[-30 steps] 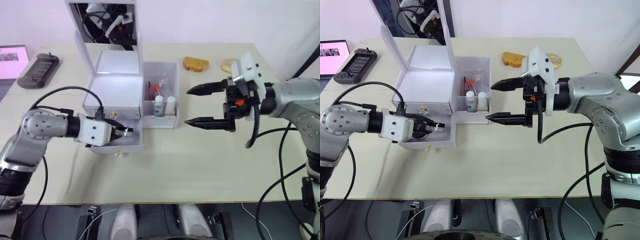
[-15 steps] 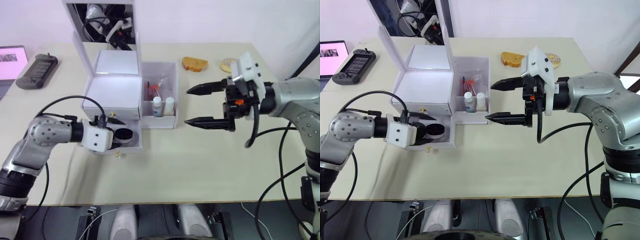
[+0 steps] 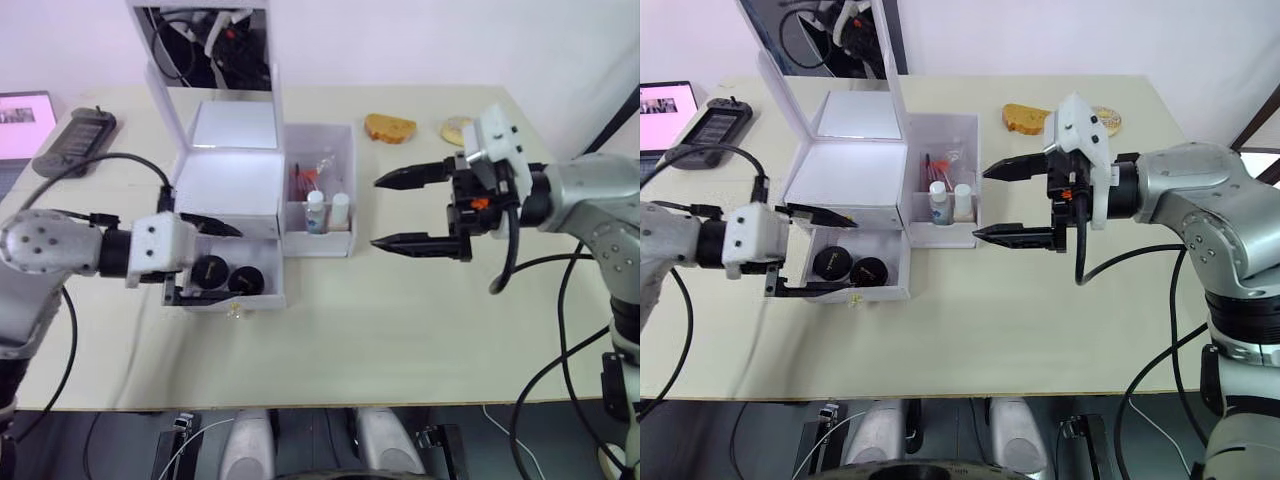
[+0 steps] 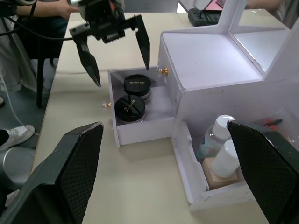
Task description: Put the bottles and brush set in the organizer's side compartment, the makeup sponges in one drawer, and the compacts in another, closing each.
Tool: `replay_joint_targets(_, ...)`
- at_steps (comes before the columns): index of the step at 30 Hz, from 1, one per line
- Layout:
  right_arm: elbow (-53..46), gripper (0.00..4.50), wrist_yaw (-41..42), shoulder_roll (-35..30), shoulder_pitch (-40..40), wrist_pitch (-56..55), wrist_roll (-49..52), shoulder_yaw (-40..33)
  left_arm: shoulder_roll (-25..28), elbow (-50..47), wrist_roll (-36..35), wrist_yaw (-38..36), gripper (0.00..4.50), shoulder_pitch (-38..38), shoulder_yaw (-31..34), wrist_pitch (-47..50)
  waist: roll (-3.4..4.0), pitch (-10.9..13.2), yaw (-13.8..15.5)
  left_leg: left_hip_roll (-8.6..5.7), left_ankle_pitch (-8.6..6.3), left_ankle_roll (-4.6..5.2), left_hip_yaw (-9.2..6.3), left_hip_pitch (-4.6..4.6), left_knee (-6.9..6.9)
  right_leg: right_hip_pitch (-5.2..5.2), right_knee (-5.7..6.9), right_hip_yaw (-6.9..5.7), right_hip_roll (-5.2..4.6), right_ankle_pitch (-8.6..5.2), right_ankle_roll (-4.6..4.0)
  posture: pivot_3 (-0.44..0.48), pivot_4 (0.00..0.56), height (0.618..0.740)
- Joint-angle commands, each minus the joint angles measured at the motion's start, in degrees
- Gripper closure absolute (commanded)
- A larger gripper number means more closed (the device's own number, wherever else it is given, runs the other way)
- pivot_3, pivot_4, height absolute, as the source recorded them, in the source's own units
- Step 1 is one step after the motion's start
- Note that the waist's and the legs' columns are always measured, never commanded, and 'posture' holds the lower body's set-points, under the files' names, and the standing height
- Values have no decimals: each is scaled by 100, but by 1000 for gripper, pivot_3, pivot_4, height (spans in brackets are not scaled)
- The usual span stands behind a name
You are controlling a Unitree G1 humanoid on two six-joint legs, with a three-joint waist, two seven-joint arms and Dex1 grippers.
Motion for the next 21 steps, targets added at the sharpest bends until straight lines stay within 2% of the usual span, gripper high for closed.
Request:
replay_joint_targets(1, -55, 0, 29, -23, -128, -90, 7, -92, -29, -379, -1358, 404, 42, 139, 873, 1276, 0, 0, -4, 0, 0, 0, 0, 0, 0, 0, 0, 0, 0, 0, 0, 0, 150, 740)
replay_joint_targets(5, 18, 0, 97, -83, -62, -135, -33, -126, -231, -782, -2453, 778, 42, 899, 1810, 2242, 0, 0, -16, 1, 0, 0, -1, 1, -1, 0, 0, 0, -1, 0, 4, 0, 150, 740)
replay_joint_targets(6, 36, 0, 118, -97, -52, -142, -31, -143, -261, -865, -2406, 792, 42, 1181, 1998, 2275, 0, 1, -13, 1, 0, 0, -1, 2, -1, 0, 2, 0, -2, -1, 4, 0, 150, 740)
replay_joint_targets(7, 68, 0, 136, -107, -49, -156, -46, -149, -295, -949, -2355, 804, 279, 1443, 2156, 2293, 0, 0, -15, 1, 0, 0, -2, 2, -1, 0, 2, -1, -1, -3, 1, 0, 150, 740)
replay_joint_targets(9, 174, 0, 172, -142, -49, -224, -140, -141, -478, -1124, -2417, 936, 906, 1921, 2494, 2365, -1, 0, -8, 1, 0, 0, -1, 4, -1, 1, 3, 0, -2, -3, -1, 0, 150, 740)
replay_joint_targets(12, 320, 0, 199, -162, -58, -348, -273, -121, -771, -1331, -2391, 1079, 2451, 2392, 2790, 2244, -1, 0, 6, 1, 0, -1, -1, 6, 1, 2, 0, 0, -2, -4, -3, 0, 150, 740)
replay_joint_targets(16, 573, 0, 262, -147, -136, -516, -452, -70, -1847, -1721, -2133, 1246, 4477, 3710, 3180, 1729, 0, -1, -33, -1, 0, -1, 5, 6, -1, 4, -9, 1, -9, -4, -4, 0, 150, 740)
replay_joint_targets(21, 678, 0, 448, -179, -139, -560, -485, -65, -2997, -1791, -1630, 1489, 4477, 4811, 3063, 923, -3, -2, -55, -1, 0, -1, 1, 5, -3, 4, -10, 0, -6, -4, -5, 0, 150, 740)
